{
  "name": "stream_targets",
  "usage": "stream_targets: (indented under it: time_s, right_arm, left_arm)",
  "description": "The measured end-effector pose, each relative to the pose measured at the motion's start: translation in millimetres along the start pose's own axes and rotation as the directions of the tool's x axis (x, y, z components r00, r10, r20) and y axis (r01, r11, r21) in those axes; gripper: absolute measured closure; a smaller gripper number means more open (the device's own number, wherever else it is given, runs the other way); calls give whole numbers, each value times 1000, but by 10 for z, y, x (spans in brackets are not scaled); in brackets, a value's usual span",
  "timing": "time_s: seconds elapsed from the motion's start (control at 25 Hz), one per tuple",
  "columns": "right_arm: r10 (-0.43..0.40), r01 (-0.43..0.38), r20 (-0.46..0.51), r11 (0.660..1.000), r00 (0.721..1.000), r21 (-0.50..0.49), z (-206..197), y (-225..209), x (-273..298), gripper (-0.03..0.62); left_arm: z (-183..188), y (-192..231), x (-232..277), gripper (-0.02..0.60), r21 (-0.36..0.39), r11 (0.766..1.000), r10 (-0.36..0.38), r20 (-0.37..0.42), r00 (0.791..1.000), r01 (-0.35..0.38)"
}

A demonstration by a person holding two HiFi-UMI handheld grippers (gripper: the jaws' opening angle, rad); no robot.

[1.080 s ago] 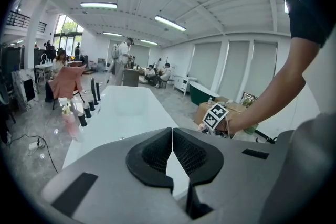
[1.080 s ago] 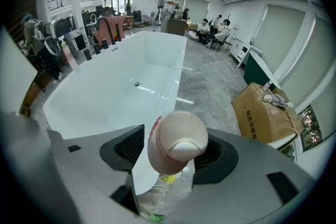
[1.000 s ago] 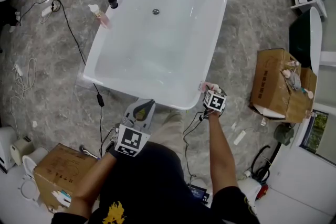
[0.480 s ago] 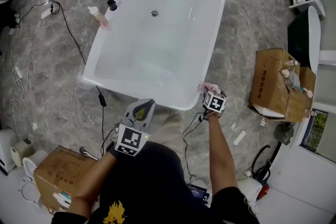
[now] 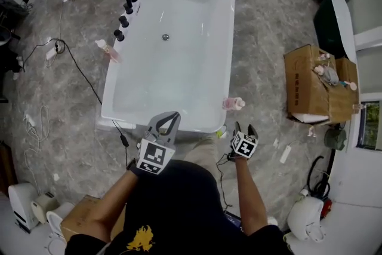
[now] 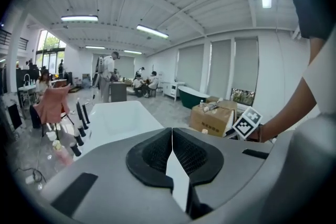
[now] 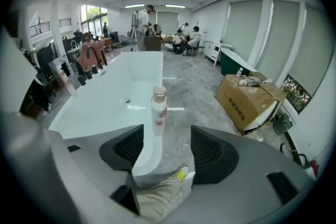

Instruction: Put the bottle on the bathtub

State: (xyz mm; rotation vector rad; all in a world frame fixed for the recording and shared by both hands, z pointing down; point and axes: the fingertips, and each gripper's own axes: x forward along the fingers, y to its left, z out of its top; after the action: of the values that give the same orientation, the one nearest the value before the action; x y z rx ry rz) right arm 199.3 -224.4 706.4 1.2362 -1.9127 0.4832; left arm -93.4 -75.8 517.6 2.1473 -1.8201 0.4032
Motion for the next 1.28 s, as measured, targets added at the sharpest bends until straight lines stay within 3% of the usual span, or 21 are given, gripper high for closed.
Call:
stream_targets:
  time_s: [0.08, 0.2, 0.28, 0.36, 0.44, 0.56, 0.68, 0.92, 1.12, 1.28]
  right_arm:
    - [8, -12, 75, 998, 997, 63, 13, 4, -402, 364]
    - [-5, -31, 195, 983, 981, 182, 38, 26, -1050, 409]
    - [-30, -41, 281, 969, 959, 244, 77, 3, -1435, 446]
    - [-54, -48, 349, 959, 936, 279, 116, -55, -1701, 534]
    - [-68, -63, 393, 948, 917, 311, 107, -71, -1891, 587]
    - [-87, -70, 428, 939, 899, 337, 48, -16, -2051, 594]
    - [-52, -98, 406, 936, 912, 339, -91, 174, -2036, 594]
    - [-12, -116, 416, 953, 909, 281, -178, 451, -2155, 594]
    - [-2, -114, 410, 960, 912, 257, -172, 417, -2236, 594]
    - [12, -114, 411, 968, 911, 224, -111, 386, -2294, 594]
  left_arm:
    - [128, -70, 69, 561, 27, 999, -44, 14, 999, 43]
    - [239, -232, 181, 561, 75, 991, -113, -1, 994, 113]
    - [271, -330, 255, 561, 135, 982, -128, -36, 991, 131]
    - [315, -434, 325, 561, 197, 969, -137, -60, 989, 146]
    - [446, -555, 344, 561, 236, 956, -166, -45, 985, 172]
    - [721, -580, 310, 563, 234, 963, -146, 33, 989, 134]
    - [770, -583, 201, 561, 194, 977, -93, 37, 995, 84]
    - [661, -1000, 39, 562, 272, 936, -230, -13, 973, 225]
    - [652, -1067, -45, 561, 294, 922, -263, 0, 965, 251]
    - [606, -1000, -138, 561, 290, 925, -256, 2, 967, 244]
